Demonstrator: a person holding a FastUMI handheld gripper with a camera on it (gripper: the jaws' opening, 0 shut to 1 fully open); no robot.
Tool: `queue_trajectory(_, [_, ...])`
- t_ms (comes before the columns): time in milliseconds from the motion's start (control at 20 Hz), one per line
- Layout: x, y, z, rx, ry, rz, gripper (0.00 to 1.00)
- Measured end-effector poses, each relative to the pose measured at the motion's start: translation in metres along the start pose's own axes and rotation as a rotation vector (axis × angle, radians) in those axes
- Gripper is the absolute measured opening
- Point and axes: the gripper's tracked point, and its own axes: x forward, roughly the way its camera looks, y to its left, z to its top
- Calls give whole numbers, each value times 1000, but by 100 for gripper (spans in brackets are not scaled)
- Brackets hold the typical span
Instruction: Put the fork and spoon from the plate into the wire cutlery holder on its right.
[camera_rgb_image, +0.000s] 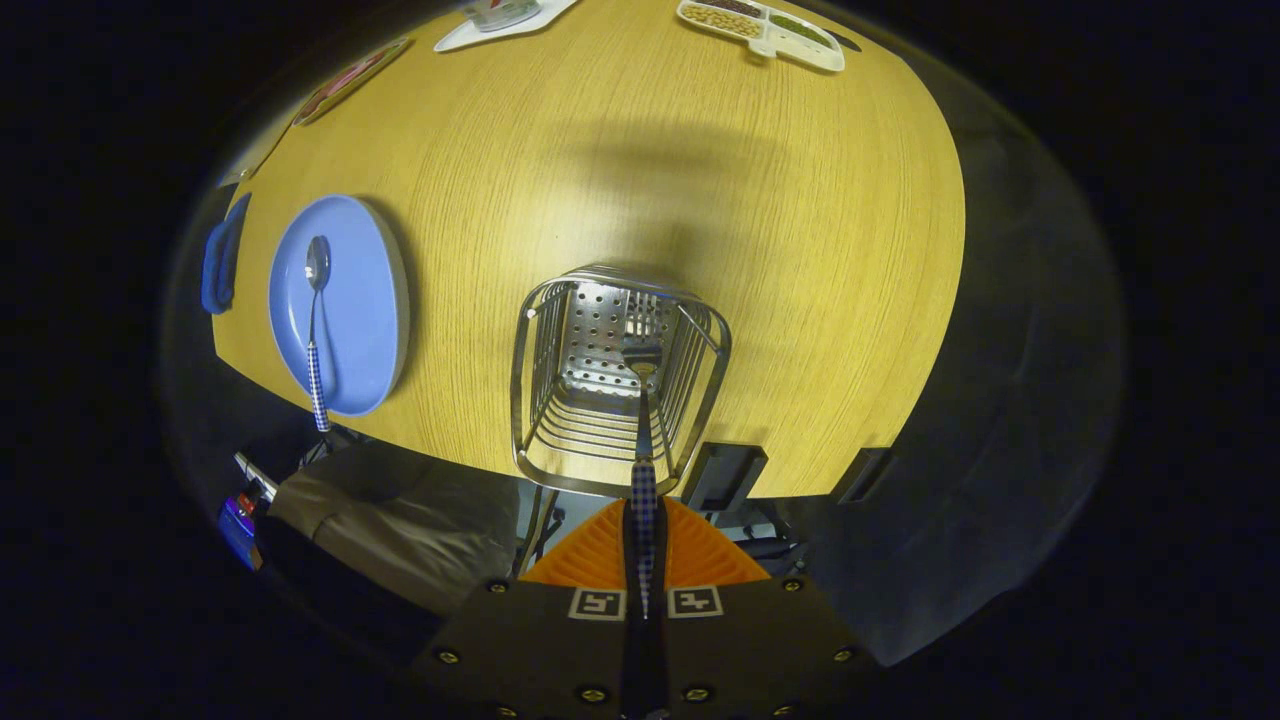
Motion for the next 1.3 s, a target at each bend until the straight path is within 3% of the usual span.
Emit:
queue_trajectory(250, [0,-1,1,3,-4,11,8])
queue_trajectory(500, [-10,1,4,25,-53,35,10])
queue_trajectory(900, [-39,-6,8,31,-163,5,14])
queue_trajectory(1300, [-83,59,-3,3,-378,57,14])
